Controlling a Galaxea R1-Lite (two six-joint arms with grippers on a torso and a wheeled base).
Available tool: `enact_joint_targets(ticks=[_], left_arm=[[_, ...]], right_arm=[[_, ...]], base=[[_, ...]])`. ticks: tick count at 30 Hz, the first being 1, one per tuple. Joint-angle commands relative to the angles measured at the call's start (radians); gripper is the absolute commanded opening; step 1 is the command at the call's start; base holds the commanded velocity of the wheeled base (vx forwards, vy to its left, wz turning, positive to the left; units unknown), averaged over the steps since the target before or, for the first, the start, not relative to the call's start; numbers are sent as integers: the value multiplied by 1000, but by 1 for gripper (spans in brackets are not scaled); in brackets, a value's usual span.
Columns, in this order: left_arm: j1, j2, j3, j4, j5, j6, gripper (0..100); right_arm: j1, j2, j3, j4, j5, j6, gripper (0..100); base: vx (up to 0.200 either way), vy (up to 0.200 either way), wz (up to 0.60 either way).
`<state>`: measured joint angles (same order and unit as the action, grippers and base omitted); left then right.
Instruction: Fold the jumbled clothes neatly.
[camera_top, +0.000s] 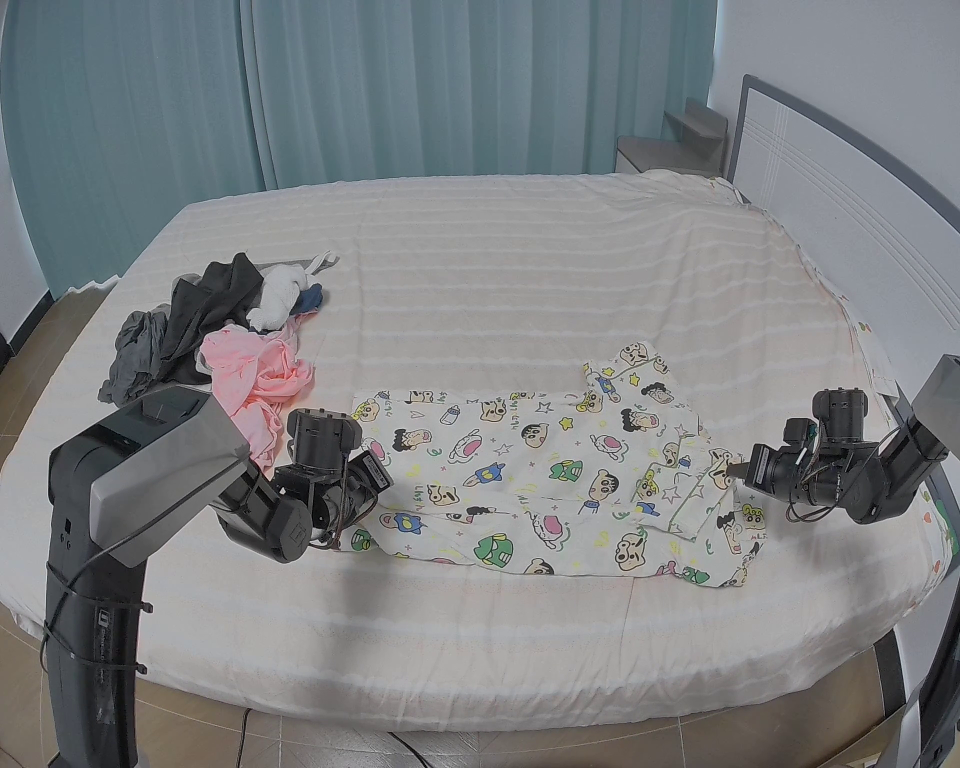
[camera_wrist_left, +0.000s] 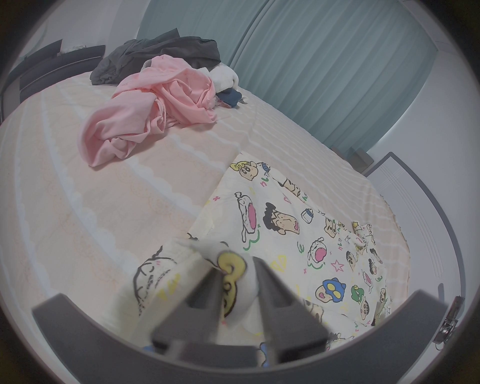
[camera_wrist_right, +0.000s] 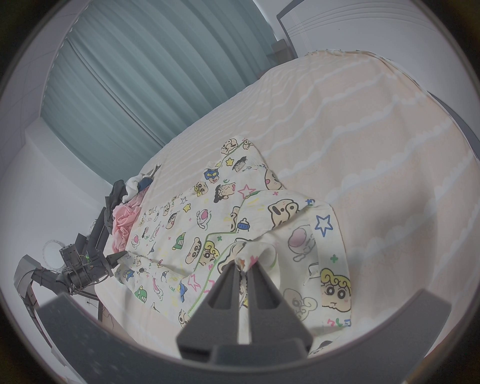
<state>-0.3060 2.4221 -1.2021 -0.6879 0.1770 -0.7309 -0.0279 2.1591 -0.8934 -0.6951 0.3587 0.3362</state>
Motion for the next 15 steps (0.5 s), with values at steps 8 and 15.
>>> enact_joint_targets(ticks=[8,15], left_arm=[[1,3,6,-2,16,7,100],[22,-48,-4,-32,105,5,100]], right_arm=[[-3,-12,31,-3,2,12,0],[3,-88,113,3,5,38,0]], base=[[0,0,0],[0,0,0]])
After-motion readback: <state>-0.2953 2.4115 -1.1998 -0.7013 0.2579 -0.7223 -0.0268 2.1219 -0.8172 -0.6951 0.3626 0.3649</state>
